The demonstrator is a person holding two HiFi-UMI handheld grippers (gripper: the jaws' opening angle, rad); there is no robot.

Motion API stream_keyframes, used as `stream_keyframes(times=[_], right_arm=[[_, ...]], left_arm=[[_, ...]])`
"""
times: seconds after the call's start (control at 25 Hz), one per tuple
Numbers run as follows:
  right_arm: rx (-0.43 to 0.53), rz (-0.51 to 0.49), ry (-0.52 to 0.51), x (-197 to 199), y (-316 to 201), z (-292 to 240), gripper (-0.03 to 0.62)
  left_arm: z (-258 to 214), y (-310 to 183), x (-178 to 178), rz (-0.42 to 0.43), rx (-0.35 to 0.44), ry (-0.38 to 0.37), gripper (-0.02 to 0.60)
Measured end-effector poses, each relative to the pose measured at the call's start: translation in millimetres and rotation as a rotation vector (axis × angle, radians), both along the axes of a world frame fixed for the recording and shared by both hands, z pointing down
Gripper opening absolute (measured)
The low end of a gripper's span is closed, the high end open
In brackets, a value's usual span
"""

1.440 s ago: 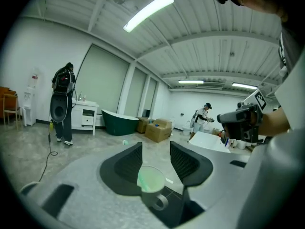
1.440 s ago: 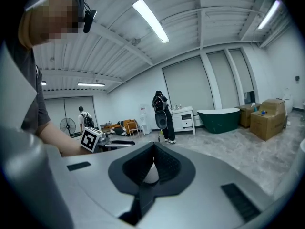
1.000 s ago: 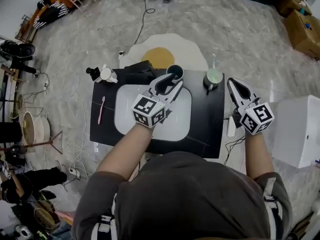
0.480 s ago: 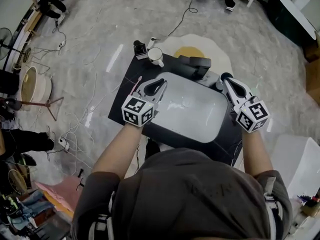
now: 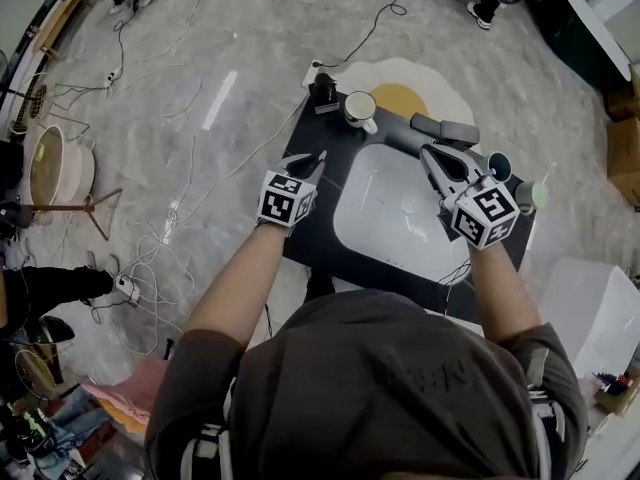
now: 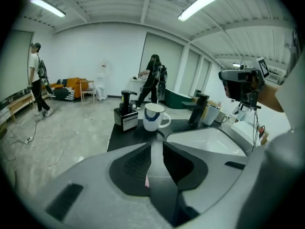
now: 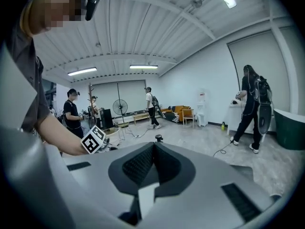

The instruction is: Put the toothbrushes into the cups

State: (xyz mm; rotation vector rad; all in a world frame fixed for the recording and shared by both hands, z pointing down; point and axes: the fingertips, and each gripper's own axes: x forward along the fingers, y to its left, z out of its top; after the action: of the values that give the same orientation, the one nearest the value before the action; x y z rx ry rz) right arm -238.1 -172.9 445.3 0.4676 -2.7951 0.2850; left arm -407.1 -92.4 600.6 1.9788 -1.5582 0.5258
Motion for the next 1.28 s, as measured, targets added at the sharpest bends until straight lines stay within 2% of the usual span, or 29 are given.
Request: stream_keyframes(times=[0.12,0.4,0.44,0.48,0.6,0.68,0.76,0.84,0.96,1.28], right_arm=[[-0.012,0.015,0.018,-18.5,0.1,8.6,-0.006],[-0.04,0.048,0.054,-29.8,-4.2,28.4,-0.008],[-0.043,0.053,0.058,-28.6,-5.6,30.3,-0.008],[-0.047,0.058,0.061,-27.2,-6.9,31.4,-0.006],[-0.054,0.073,0.068,-23.2,-10.5,31.2,-0.008],[-0.062,0.082,0.07,-20.9,-11.1,30.5,-0.008],[-0.068,0.088,0.072,-18.5,-11.1,30.8,-0.008],[-0.068,0.092,0.071,-15.5,-12.2,29.8,-0.008],[-0.062,0.106,0.064,-10.5,-14.8,25.5,-0.006],[-0.058,0.131,0.057,6.3,-11.7,13.5,-0.006]], left_arm=[[27.1,-15.9,-5.1,0.02,-0.065,0.01,0.092],[89.7,-36.3,-8.0,0.086,-0.229,-0.08,0.114],[93.2,-37.2,-9.6,0.082,-0.238,-0.094,0.111],[95.1,-37.8,-11.4,0.079,-0.243,-0.109,0.062],[94.4,-38.3,-13.6,0.093,-0.25,-0.134,0.049],[92.7,-36.9,-12.8,0.106,-0.256,-0.12,0.051],[86.6,-35.7,-12.0,0.102,-0.248,-0.071,0.051],[67.3,-39.5,-10.6,0.078,-0.205,0.008,0.049],[12.7,-55.5,-6.4,0.05,-0.076,0.143,0.049],[-138.5,-120.2,-8.1,0.048,0.344,0.259,0.049]])
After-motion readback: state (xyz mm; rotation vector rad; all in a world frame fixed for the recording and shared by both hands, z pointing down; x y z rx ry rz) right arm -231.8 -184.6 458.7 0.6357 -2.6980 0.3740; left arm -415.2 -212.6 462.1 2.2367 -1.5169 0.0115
